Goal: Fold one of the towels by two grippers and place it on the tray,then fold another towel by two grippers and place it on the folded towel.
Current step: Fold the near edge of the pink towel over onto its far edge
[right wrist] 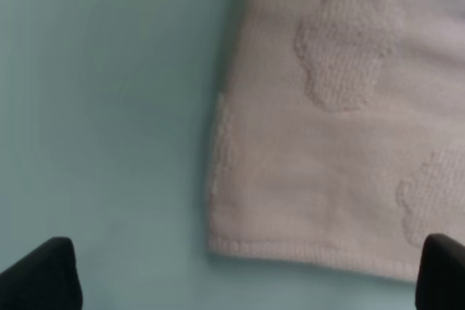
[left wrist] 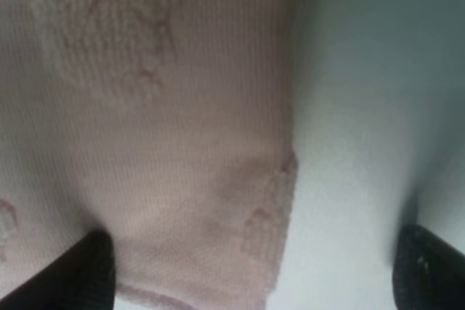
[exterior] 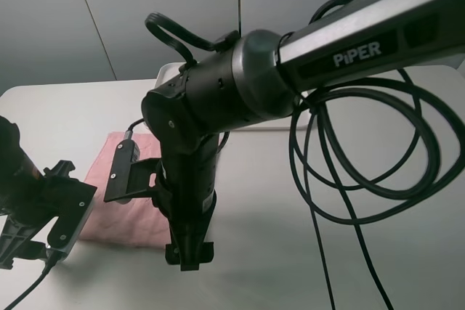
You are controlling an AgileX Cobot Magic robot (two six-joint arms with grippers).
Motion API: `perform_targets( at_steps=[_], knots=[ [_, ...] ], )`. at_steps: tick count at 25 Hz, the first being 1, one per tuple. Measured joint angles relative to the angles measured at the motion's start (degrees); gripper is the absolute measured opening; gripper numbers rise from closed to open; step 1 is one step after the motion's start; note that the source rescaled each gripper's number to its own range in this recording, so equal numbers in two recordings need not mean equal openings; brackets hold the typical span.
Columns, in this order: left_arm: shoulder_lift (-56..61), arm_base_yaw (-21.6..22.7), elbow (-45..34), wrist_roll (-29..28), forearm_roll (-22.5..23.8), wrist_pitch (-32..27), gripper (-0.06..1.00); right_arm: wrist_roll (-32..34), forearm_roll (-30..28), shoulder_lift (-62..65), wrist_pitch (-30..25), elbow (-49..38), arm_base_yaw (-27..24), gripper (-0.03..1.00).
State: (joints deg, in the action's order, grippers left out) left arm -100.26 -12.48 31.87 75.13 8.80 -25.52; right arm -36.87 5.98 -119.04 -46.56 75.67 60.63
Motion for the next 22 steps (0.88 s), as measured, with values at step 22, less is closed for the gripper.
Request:
perform_targets(
  at_steps=[22],
  knots=[
    [0.0, 0.0, 0.0, 0.0, 0.0, 0.1, 1.0, 3.8, -0.9, -4.6, 2.1, 0.0, 1.5, 1.0]
  ],
)
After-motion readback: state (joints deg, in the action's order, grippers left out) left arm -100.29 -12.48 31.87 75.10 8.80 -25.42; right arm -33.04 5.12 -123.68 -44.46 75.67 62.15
